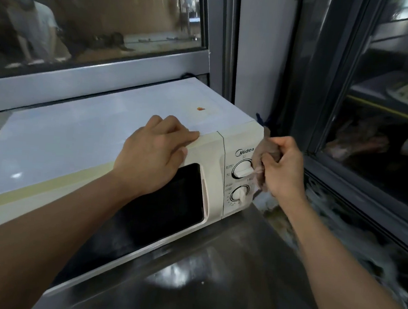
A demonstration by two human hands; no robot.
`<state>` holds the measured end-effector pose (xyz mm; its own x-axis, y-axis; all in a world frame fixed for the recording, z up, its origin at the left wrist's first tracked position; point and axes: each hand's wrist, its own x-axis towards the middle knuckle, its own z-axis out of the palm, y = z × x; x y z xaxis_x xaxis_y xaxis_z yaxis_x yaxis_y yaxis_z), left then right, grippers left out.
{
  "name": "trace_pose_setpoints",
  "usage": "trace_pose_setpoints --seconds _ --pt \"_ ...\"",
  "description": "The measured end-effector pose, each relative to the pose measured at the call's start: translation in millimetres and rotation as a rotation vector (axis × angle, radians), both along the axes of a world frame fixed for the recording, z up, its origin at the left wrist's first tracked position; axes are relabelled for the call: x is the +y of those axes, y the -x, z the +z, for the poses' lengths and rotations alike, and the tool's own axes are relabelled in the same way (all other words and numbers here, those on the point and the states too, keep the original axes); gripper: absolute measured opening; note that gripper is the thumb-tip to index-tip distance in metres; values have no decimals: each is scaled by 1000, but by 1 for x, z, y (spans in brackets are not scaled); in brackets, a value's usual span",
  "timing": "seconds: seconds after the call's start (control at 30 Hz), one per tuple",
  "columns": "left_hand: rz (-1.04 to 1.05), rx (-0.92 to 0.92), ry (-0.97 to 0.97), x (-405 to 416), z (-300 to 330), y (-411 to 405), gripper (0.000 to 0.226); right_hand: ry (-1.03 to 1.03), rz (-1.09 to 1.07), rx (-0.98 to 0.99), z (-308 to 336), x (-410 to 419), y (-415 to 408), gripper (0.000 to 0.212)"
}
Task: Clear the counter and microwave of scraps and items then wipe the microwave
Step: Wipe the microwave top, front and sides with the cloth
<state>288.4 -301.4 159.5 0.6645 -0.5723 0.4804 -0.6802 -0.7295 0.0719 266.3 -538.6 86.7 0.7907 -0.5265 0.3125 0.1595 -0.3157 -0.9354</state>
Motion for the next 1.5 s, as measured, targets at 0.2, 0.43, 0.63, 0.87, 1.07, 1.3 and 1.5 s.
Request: trace_pose_setpoints --seconds 0.2,0.43,0.63,0.87,1.07,1.3,1.5 --pt "9 7 0 -1 2 2 55 169 -36 -46 42 -1 -7 21" --pt "11 -1 -10 0 0 -1 53 164 -34 -103 25 0 -7 18" --pt "24 -5 -14 0 0 -1 48 99 30 123 -52 -4 0 33" --pt "28 1 -5 -1 0 0 44 120 16 292 -96 0 4 26" --pt "31 -1 9 -2 -1 -1 44 93 -17 403 -111 6 8 15" --pt "34 -23 5 -1 -2 -1 45 -289 -161 418 -126 47 9 12" --pt "34 -22 4 -1 -2 0 46 -395 -119 407 -135 103 19 15"
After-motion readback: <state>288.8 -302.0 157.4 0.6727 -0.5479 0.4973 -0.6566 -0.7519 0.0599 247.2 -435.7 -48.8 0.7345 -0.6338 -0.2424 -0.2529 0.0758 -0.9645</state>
